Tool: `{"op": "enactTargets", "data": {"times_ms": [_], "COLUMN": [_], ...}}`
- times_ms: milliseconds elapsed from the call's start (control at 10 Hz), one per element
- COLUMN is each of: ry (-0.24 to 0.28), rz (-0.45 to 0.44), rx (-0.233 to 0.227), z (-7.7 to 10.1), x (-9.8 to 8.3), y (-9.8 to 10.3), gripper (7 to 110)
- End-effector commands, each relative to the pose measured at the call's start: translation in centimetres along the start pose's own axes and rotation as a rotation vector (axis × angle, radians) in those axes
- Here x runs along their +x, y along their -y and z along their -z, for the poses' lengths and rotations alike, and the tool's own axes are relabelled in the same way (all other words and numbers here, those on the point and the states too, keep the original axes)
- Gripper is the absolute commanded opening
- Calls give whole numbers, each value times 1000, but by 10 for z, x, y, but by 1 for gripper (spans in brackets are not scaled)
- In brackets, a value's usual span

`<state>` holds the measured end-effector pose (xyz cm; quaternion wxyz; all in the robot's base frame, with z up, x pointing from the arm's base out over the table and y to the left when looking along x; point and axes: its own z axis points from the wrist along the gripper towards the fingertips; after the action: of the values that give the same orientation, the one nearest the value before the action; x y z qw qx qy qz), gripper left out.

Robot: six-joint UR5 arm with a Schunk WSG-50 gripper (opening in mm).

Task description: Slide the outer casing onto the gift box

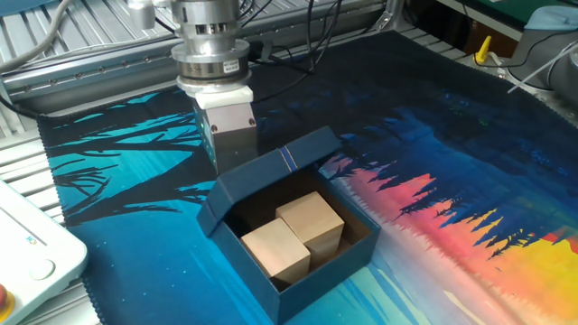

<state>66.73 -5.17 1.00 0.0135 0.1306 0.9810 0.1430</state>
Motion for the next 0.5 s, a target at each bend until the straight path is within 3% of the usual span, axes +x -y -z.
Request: {"op": "enactTargets", "data": {"times_ms": [0, 400], "ry": [-4, -14], "rz": [-11, -22], "rx": [-23, -27], "z": [6, 15], "x": [-2, -2], "y": [-7, -19], "gripper": [7, 7]}}
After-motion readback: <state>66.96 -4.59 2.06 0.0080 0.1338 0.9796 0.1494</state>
